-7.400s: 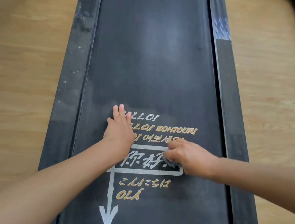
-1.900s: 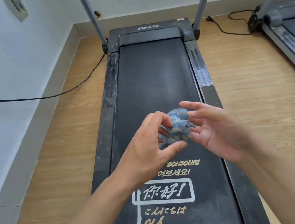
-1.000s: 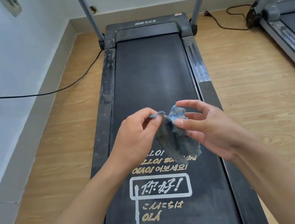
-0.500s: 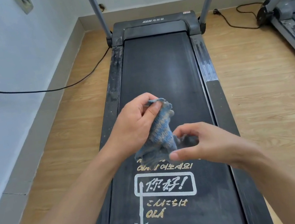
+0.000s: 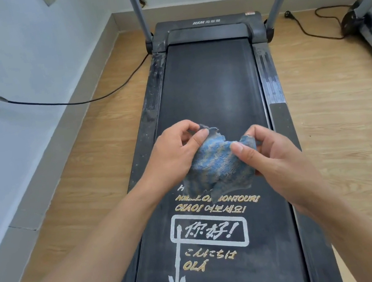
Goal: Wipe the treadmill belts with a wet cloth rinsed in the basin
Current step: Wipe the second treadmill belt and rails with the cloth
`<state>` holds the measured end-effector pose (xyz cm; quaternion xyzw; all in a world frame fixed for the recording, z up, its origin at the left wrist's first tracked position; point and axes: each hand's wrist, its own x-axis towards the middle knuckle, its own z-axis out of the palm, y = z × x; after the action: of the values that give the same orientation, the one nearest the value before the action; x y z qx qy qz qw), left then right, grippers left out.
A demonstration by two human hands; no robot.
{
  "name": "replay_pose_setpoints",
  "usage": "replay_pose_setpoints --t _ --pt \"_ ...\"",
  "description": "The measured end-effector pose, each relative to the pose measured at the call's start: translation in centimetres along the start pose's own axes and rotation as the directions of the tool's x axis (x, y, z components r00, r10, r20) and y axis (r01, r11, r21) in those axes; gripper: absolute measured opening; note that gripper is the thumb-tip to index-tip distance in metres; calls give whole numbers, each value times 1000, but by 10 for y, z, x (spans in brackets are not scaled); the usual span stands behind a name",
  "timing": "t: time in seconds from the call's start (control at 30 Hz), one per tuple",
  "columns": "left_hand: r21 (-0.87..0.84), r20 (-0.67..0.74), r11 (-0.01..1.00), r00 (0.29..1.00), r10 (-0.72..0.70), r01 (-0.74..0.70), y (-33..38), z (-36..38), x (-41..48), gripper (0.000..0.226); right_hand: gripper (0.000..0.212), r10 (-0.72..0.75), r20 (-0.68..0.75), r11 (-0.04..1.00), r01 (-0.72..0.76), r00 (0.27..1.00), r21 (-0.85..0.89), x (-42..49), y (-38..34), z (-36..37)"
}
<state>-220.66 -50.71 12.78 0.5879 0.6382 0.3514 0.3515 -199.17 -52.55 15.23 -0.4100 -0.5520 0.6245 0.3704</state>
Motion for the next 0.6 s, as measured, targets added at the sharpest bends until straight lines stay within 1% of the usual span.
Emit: replay_pose_setpoints --t 0.07,0.1,0.13,0.17,0.2,0.23,0.27,0.3,0.33,0.37,0.4,0.43,0.47,0.53,0.6 --pt "-30 -74 986 984 -164 162 1 8 -6 34 27 -20 -43 1000 21 999 16 1 -4 -4" --pt "-64 -80 963 960 -267 262 1 12 -10 42 28 -21 -64 999 24 998 45 2 -5 -7" --pt "-113 -58 926 928 -369 361 0 18 -14 49 28 -13 -81 997 19 997 80 3 -6 -11" --pt "-173 -7 873 886 -463 455 -2 24 -19 58 27 1 -93 993 11 996 118 4 -6 -14" --pt "-240 72 805 837 -542 542 -5 29 -23 69 25 16 -103 987 1 995 159 6 -6 -18" --pt "-309 185 717 779 -599 625 -6 34 -28 80 22 23 -111 979 0 994 203 7 -6 -21" --pt "-376 324 607 713 -622 700 -8 38 -32 92 19 27 -118 970 3 993 244 7 -6 -24" --pt "-427 469 490 650 -598 760 -9 41 -37 103 16 26 -121 960 9 992 282 8 -6 -26" --pt "-456 594 392 601 -534 799 -7 44 -41 112 14 27 -122 950 12 992 311 8 -5 -28" --pt "-471 677 332 576 -457 817 -4 47 -46 117 13 29 -121 943 13 992 333 8 -5 -29" --pt "-492 713 311 581 -392 813 -1 49 -49 117 12 30 -122 937 14 992 348 7 -4 -31" --pt "-530 712 310 612 -345 790 4 50 -51 112 12 32 -122 932 14 992 363 7 -3 -31" --pt "-585 682 308 660 -314 751 7 52 -51 101 11 35 -121 927 13 992 374 7 -2 -32" --pt "-716 562 292 771 -299 634 13 52 -48 69 11 35 -121 930 12 992 368 6 -1 -34" --pt "-797 440 292 840 -316 528 14 49 -41 45 12 36 -135 943 11 990 332 5 2 -36"
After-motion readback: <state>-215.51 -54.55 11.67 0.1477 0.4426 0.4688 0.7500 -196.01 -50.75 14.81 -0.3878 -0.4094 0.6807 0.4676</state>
